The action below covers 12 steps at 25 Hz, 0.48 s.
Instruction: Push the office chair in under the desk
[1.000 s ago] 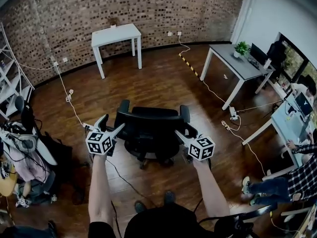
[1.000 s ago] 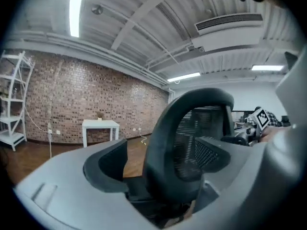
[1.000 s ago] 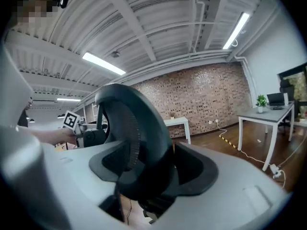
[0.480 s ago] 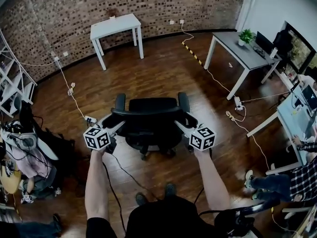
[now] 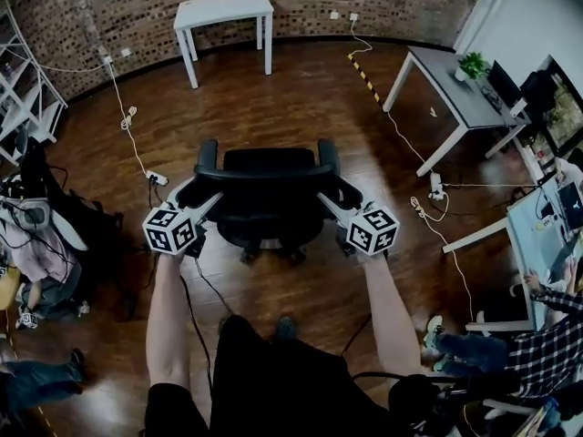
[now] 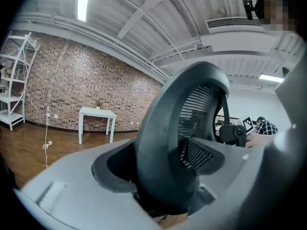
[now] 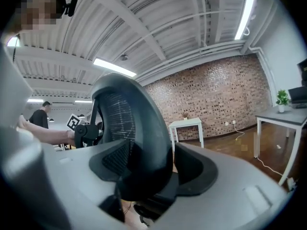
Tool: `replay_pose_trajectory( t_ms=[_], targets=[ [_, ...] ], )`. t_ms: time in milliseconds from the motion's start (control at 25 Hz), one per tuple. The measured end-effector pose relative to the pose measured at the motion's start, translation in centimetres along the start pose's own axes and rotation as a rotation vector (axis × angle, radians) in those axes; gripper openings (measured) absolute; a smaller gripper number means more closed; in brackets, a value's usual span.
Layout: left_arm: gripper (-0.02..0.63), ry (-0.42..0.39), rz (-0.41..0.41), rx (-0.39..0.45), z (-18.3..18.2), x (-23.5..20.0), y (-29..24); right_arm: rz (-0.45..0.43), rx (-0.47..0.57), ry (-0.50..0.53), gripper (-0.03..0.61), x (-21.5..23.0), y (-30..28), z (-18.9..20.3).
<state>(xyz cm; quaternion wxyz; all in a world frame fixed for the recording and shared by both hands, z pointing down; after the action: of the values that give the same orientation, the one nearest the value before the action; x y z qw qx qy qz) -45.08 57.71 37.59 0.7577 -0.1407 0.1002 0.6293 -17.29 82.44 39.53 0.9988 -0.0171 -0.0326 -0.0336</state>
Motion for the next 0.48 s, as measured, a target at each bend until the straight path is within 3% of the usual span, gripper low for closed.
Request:
replay_pose_trajectory(
  t_ms=[320,480],
  targets=[
    [0.430,0.001,-0.036,0.031,-1.4,-2.4,-3.5,-0.013,0.029,0.018,0.285,4.5,-4.3,-0.2],
    [0.430,-0.029,-0.052,0.062,-0.6,-2.8,-2.8,-0.054,0.039,0.026,0.284,5.1,-5.4,1.2]
  ],
)
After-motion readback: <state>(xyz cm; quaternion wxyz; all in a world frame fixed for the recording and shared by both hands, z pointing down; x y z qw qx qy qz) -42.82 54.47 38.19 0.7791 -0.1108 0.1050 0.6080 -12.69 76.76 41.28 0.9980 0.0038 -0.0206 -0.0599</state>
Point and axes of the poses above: the fingertips, and each gripper's own axes: y backward along the fingers, x to its right, z out of its underside, the point moved 8 cm from there along y, backward along the fingers, and after that the axes turned 7 degrees about y, right-handed, at the moved point
